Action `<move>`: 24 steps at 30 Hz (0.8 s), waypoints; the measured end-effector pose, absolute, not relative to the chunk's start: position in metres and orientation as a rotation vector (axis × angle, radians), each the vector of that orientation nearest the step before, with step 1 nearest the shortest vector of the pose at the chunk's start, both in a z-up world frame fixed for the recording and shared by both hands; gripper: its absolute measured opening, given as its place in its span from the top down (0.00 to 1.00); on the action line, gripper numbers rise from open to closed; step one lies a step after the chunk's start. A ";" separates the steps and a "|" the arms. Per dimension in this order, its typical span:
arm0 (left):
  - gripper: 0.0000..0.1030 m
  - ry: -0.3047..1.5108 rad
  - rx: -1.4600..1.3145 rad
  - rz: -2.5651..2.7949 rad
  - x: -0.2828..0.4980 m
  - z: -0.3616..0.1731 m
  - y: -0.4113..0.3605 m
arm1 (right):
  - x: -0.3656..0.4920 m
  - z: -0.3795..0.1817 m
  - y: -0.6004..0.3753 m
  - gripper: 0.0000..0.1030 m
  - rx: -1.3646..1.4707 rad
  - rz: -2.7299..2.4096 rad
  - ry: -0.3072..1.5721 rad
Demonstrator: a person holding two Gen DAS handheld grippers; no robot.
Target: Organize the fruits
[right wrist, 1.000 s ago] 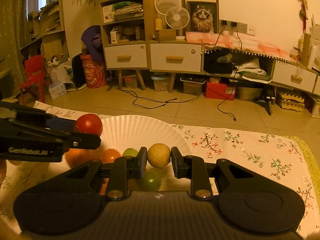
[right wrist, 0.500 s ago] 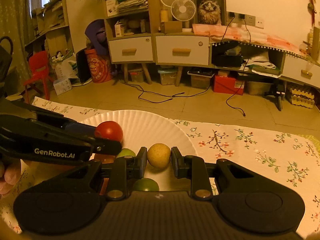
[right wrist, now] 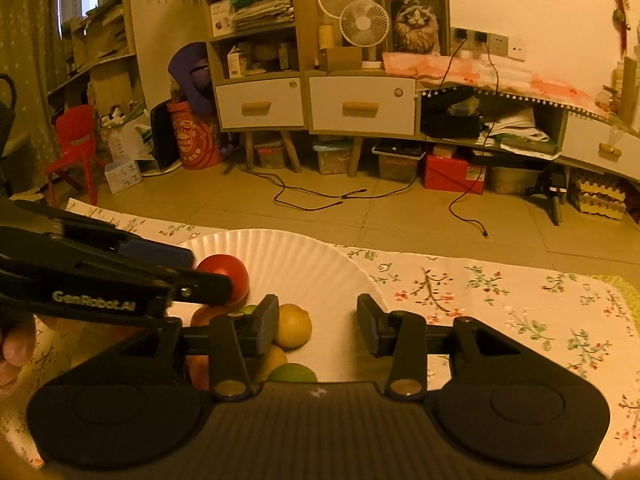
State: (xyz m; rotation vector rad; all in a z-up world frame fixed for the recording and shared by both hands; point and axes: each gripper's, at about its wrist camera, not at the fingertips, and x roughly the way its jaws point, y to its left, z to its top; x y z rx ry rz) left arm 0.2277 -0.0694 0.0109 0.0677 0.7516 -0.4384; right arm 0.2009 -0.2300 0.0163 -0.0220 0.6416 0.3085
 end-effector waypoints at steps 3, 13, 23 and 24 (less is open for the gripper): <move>0.37 0.743 0.070 -0.415 0.219 0.017 -0.068 | 0.194 0.023 -0.233 0.50 -0.021 0.299 0.634; 0.23 0.752 0.067 -0.353 0.182 0.024 -0.056 | 0.167 0.033 -0.238 0.39 -0.059 0.268 0.631; 0.15 0.767 0.066 -0.331 0.143 0.026 -0.044 | 0.136 0.035 -0.232 0.31 -0.078 0.265 0.669; 0.12 0.767 0.063 -0.326 0.138 0.026 -0.042 | 0.133 0.034 -0.231 0.30 -0.080 0.264 0.674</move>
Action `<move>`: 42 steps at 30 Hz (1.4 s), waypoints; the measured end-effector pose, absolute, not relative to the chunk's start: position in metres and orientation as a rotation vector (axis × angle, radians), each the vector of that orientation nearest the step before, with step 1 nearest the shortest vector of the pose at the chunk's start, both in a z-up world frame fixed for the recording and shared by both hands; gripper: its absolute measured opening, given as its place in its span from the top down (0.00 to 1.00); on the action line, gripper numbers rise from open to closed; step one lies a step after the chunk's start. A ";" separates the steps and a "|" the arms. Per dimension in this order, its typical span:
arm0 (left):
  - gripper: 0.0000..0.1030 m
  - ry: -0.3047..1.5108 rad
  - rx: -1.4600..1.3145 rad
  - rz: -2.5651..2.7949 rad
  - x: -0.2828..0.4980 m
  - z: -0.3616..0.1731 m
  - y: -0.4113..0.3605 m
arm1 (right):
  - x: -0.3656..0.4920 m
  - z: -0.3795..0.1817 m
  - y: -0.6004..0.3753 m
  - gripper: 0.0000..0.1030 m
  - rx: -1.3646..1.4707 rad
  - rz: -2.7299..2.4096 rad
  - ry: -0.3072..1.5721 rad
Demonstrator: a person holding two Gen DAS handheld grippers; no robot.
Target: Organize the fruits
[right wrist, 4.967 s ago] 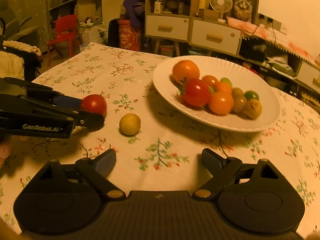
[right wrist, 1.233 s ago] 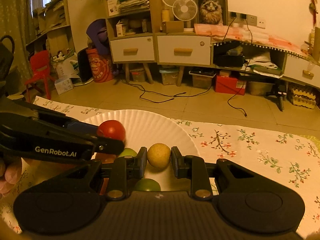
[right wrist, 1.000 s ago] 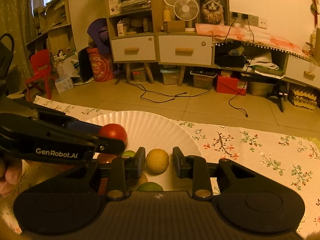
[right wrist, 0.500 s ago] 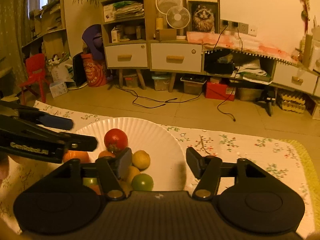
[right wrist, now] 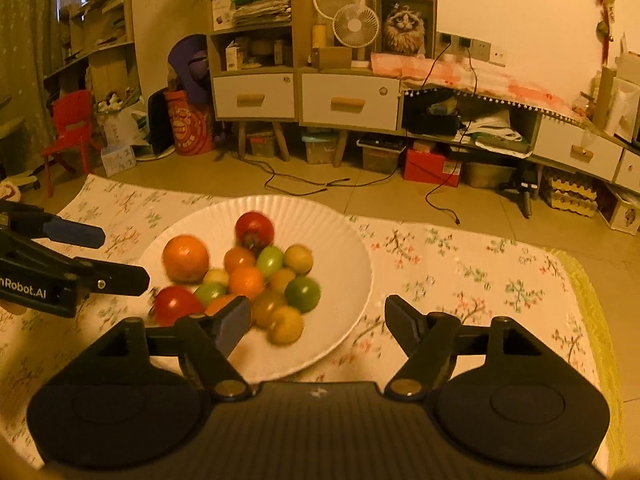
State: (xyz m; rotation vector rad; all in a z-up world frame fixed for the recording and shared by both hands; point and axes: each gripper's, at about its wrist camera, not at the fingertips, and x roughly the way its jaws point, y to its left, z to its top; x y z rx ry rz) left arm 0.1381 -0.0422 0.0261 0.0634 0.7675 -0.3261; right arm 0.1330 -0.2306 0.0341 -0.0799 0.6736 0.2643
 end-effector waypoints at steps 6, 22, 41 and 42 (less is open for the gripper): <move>0.04 0.773 0.067 -0.268 0.110 0.022 -0.037 | 0.116 0.032 -0.228 0.26 -0.047 0.225 0.713; 0.02 0.883 0.086 -0.052 0.037 0.012 -0.025 | 0.054 0.029 -0.199 0.07 -0.081 0.094 0.824; 0.02 0.883 0.036 -0.029 0.023 0.016 -0.030 | 0.043 0.028 -0.189 0.03 -0.087 0.069 0.849; 0.02 0.882 0.036 -0.029 0.023 0.016 -0.030 | 0.042 0.028 -0.189 0.03 -0.088 0.073 0.850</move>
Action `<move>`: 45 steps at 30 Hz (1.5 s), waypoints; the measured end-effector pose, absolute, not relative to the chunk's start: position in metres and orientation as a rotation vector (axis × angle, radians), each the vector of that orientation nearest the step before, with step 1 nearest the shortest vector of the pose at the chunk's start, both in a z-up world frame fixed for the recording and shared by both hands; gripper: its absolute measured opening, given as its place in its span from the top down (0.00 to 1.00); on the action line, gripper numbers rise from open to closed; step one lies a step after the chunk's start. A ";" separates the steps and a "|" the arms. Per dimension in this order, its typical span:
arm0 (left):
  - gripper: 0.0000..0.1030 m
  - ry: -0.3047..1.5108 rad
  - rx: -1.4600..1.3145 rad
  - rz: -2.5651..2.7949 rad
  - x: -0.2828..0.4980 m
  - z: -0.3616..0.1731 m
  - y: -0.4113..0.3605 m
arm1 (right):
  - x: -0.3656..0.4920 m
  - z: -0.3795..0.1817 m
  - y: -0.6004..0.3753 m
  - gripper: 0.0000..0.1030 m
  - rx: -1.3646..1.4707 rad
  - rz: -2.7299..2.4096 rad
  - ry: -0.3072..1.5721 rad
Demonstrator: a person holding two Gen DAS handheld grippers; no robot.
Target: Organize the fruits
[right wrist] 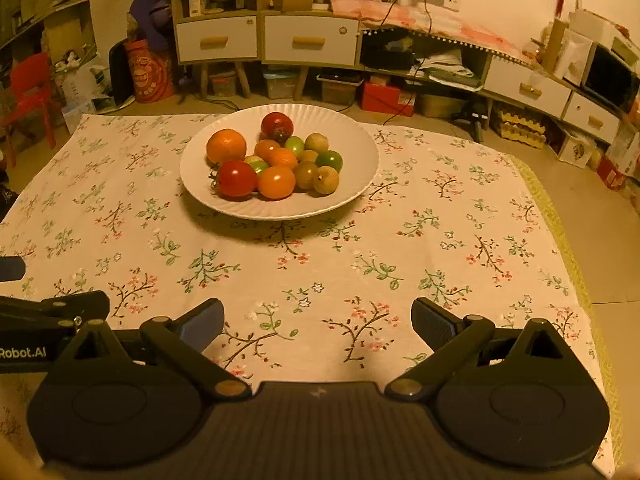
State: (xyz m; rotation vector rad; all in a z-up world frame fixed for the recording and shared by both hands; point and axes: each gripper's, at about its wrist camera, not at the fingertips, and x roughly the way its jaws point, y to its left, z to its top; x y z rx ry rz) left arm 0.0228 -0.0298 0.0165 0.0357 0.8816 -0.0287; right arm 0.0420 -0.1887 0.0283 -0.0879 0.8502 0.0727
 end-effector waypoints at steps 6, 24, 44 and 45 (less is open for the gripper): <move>0.02 0.883 0.030 -0.028 0.022 0.017 -0.029 | 0.040 0.029 -0.184 0.03 -0.107 0.079 0.842; 0.02 0.887 0.015 -0.035 0.021 0.018 -0.029 | 0.040 0.030 -0.184 0.03 -0.105 0.078 0.840; 0.02 0.887 0.014 -0.036 0.021 0.018 -0.029 | 0.040 0.030 -0.184 0.03 -0.106 0.078 0.840; 0.02 0.887 0.013 -0.036 0.021 0.019 -0.029 | 0.039 0.030 -0.184 0.03 -0.106 0.078 0.841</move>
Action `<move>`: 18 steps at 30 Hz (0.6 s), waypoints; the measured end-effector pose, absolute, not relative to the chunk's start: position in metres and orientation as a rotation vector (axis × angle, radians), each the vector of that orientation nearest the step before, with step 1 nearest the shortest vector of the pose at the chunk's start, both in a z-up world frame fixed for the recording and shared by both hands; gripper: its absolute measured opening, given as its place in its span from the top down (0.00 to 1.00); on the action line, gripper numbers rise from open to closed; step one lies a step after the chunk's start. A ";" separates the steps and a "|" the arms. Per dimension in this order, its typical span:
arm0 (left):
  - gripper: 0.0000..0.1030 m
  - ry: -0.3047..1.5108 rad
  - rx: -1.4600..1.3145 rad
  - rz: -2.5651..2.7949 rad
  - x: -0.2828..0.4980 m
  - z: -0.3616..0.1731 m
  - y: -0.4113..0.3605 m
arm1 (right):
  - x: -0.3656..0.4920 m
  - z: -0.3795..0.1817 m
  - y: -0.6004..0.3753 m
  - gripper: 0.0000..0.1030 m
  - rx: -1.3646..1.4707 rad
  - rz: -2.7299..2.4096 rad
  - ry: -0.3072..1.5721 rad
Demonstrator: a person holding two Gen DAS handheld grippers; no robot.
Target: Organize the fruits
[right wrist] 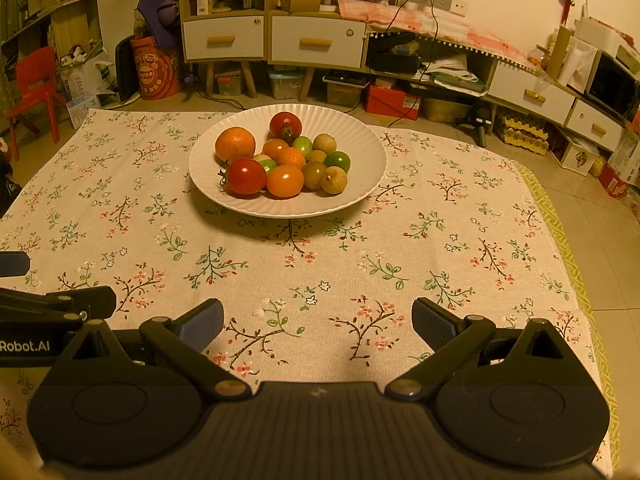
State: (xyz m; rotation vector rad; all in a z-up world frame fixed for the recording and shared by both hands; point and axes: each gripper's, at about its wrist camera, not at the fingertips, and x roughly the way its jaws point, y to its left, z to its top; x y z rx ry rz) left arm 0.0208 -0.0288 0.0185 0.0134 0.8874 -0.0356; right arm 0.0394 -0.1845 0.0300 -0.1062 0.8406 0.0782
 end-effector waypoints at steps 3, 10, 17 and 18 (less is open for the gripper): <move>0.02 0.887 0.014 -0.036 0.021 0.018 -0.029 | 0.039 0.030 -0.184 0.03 -0.107 0.078 0.841; 0.02 0.888 0.013 -0.036 0.021 0.018 -0.029 | 0.039 0.030 -0.185 0.03 -0.107 0.078 0.843; 0.02 0.888 0.011 -0.032 0.020 0.019 -0.028 | 0.039 0.030 -0.185 0.03 -0.107 0.078 0.843; 0.02 0.887 0.011 -0.031 0.020 0.019 -0.029 | 0.039 0.030 -0.185 0.03 -0.107 0.078 0.843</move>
